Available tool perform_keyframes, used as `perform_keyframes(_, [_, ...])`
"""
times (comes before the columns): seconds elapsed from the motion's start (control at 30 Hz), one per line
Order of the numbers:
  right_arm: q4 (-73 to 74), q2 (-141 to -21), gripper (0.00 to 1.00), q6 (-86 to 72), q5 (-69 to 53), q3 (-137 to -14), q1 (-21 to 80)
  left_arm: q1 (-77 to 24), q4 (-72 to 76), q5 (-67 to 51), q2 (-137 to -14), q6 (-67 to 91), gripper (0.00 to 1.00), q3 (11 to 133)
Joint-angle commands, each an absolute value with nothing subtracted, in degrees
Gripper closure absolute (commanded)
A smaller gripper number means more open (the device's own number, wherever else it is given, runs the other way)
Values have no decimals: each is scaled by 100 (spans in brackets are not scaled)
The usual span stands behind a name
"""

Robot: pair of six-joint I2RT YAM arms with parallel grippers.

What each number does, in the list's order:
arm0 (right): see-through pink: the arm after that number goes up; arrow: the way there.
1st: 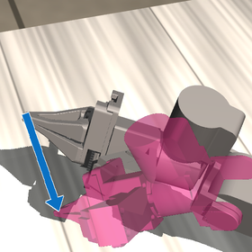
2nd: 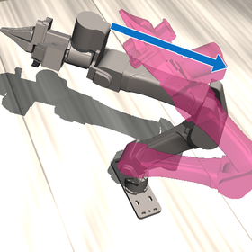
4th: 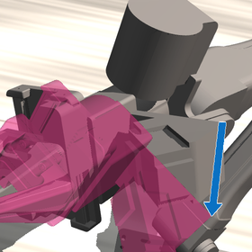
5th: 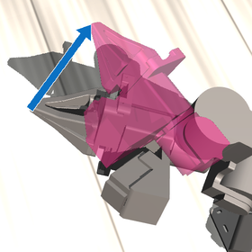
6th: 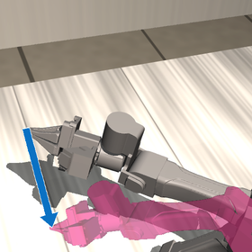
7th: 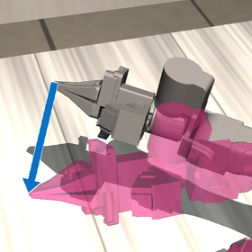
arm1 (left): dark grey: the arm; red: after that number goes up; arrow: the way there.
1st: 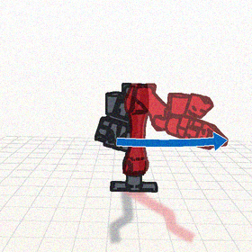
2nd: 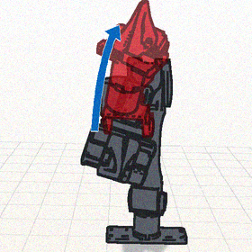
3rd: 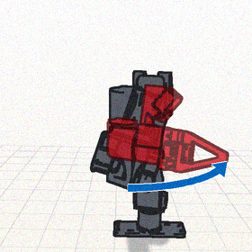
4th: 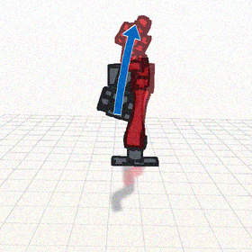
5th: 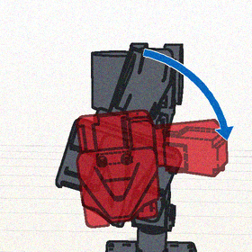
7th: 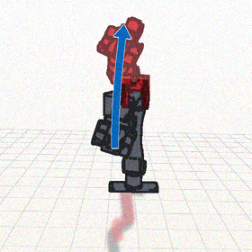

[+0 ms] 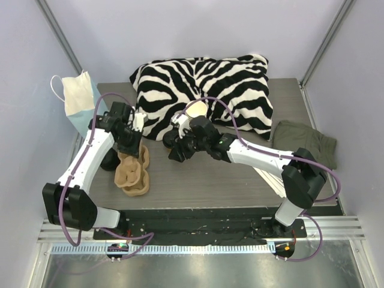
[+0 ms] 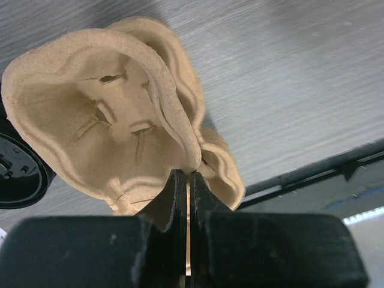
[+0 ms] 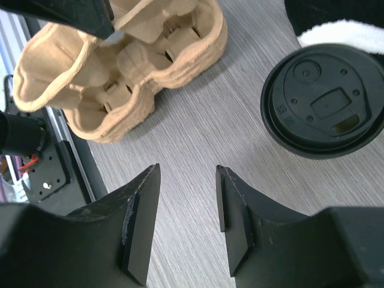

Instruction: Pack the takeout coffee

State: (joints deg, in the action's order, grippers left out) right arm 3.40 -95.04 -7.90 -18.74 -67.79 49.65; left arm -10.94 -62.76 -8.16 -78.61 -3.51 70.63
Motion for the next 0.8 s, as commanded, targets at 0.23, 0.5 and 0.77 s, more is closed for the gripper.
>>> perform_keyframes(0.23, [1563,-8263,48,-1292,-2294,-7260,3809,-1572,-6697,-1845,-6803,-1353,100,7638])
perform_keyframes(0.5, [2662,-7016,46,-1100,-2251,-6803,2286,-3993,-6197,-1267,-7012,-1801,100,7410])
perform_keyframes(0.77, [3216,-6223,46,-932,-1855,-6373,1758,-5651,-5142,-563,-8313,-2283,100,7128])
